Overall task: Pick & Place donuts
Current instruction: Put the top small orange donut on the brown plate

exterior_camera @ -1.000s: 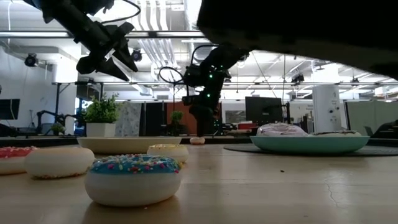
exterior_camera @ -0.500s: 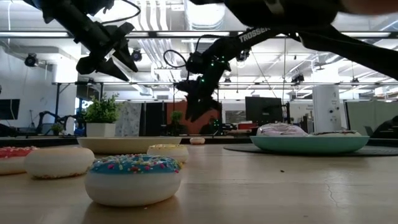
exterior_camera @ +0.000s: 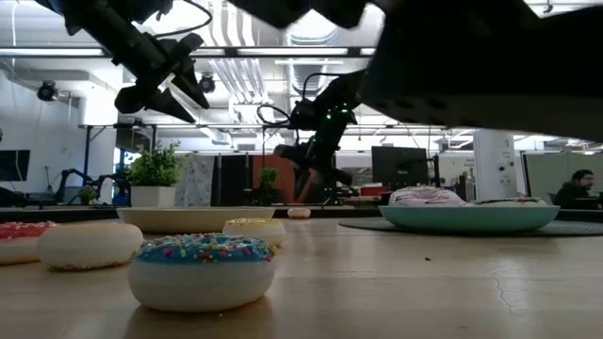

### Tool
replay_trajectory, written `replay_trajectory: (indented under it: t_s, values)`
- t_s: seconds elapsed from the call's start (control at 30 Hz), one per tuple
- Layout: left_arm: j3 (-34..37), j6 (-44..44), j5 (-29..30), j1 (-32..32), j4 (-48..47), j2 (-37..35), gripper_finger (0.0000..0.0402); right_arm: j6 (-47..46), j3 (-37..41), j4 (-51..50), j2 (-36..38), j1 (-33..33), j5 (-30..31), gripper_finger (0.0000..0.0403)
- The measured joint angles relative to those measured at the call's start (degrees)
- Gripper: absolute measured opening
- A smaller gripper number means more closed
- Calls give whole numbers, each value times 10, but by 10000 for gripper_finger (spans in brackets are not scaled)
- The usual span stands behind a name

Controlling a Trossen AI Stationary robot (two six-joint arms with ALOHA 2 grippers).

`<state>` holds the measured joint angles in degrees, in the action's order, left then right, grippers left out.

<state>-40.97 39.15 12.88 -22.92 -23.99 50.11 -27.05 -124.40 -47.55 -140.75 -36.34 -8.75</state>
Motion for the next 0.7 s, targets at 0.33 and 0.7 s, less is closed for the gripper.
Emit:
replay_trajectory:
  t_s: [0.33,0.7]
  values:
    - [0,1,0,0,0,0,184,-27,16,-1,-1,-5,27,102]
    - [0,-3,0,0,0,0,184,-102,-21,-2,0,-11,-40,102]
